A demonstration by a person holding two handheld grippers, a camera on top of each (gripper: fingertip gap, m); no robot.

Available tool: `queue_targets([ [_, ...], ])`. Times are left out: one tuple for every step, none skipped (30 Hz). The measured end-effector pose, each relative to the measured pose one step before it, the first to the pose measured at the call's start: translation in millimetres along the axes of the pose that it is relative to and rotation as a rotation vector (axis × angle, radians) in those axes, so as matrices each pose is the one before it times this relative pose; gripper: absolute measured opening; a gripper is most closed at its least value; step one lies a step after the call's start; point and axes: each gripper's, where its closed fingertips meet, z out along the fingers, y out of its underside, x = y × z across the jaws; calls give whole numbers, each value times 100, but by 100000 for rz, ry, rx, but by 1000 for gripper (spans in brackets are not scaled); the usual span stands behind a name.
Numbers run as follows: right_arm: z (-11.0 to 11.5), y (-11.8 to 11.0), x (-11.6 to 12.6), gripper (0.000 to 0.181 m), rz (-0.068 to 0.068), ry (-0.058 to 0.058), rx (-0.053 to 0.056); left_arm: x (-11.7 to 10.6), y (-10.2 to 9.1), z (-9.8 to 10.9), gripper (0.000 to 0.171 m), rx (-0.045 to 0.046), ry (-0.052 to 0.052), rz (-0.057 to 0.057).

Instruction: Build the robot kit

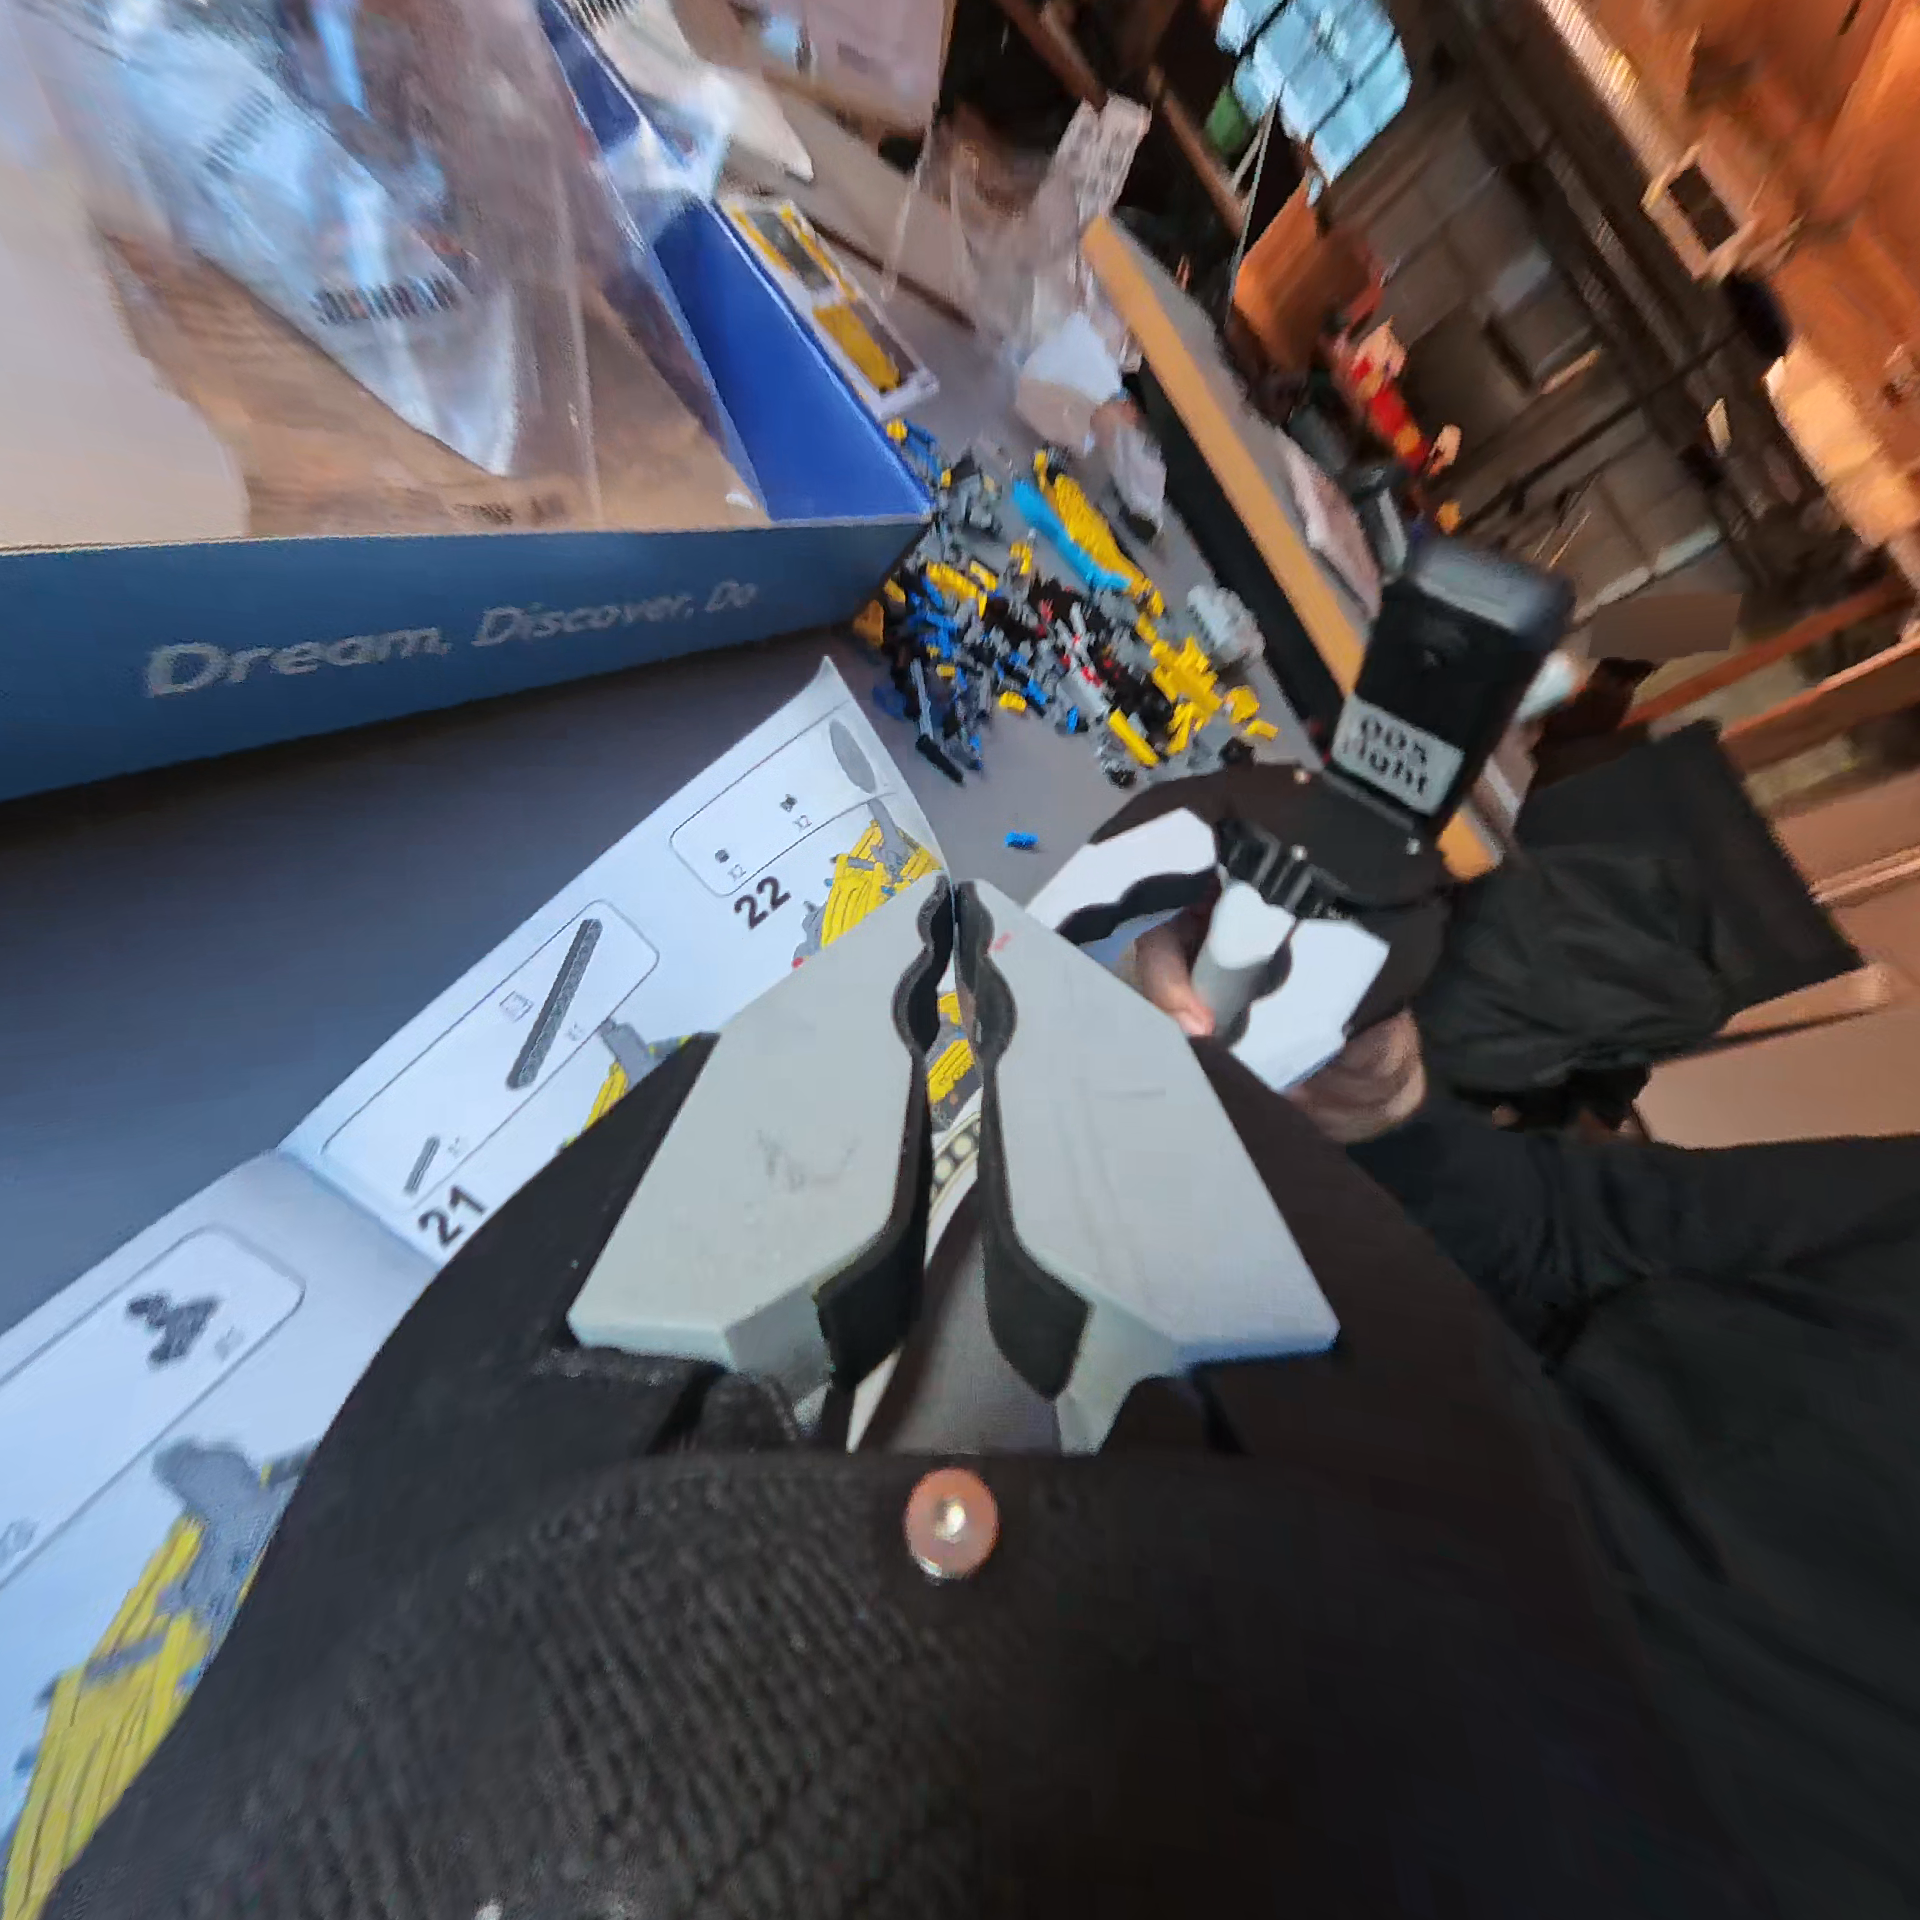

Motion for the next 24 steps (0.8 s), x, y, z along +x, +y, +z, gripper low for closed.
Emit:
queue_targets([
  [-39, -258, -549, 59, -5703, 1085, 1280, -23, -384, -855, 0, 3177, 665, -2663],
  [73, -314, -730, 60, -6542, 1292, 1403, -35, -298, -751, 0, 3021, 411, -2626],
  [241, -271, -852, 60, -6675, 1428, 834, 50, -175, -622, 0, 2504, 1072, -2667],
  [384, -206, -751, 60, -7089, 2682, 72, 99, -97, -519, 0, 2200, 1596, -3201],
  [430, -295, -443, 60, -8341, 5310, 293, 119, -73, -456, 0, 2149, 1771, -3216],
  [430, -368, -196, 61, -9657, 7388, 609, 99, -69, -406, 0, 1990, 1528, -2712],
  [408, -335, -65, 61, -10206, 7989, -109, 72, -69, -367, 0, 1706, 1001, -2124],
  [358, -307, 32, 60, -10112, 7833, -741, 101, -94, -352, 0, 1817, 819, -1596],
  [303, -278, 29, 58, -9471, 6655, -982, 198, -97, -346, 0, 1561, 865, -1148],
  [294, -165, -66, 49, -8254, 4387, -1392, 246, -167, -334, 0, 1763, 711, -526],
  [334, 10, -90, 34, -6331, 2843, -1661, 253, -192, -337, 0, 1602, 408, -15],
  [237, -54, 14, 26, -3722, 2260, -525, 407, -320, -370, 0, 2068, 1134, 565],
  [5, -267, 62, 24, -686, 1461, 1527, 510, -416, -432, 0, 2316, 1559, 1055],
  [-192, -362, 101, 19, 2800, 166, 2755, 332, -428, -516, 8, 2093, 24, 2125],
  [-330, -376, 258, 10, 6633, -823, 3476, 145, -265, -579, 12, 875, -2033, 5419],
  [-400, -326, 509, 3, 9966, -1392, 3657, -342, 157, -637, 16, -1705, -6079, 9444],
  [-392, -208, 642, 2, 12047, -2225, 3164, -710, 575, -603, 25, -3383, -9146, 11443],
  [-321, -80, 568, 1, 12881, -3837, 2389, -222, 837, -422, 32, -3726, -6235, 11097],
  [-264, 42, 380, 1, 12706, -5142, 1308, 18, 1093, -243, 38, -4328, -5061, 9546],
  [-200, 104, 283, 1, 11489, -5179, 871, 50, 1256, 6, 46, -4412, -5574, 7865],
  [-166, 93, 265, 0, 9747, -4326, 936, 521, 1234, 290, 54, -3701, -3371, 6519],
  [-114, 113, 275, 1, 7966, -3145, 703, 1054, 1155, 523, 55, -3092, -291, 5356],
  [-23, 136, 276, 0, 6268, -2117, 357, 916, 911, 648, 54, -2115, -1220, 3890],
  [69, 151, 160, 0, 5288, -2061, 191, 642, 615, 697, 51, -845, -3009, 3585],
])
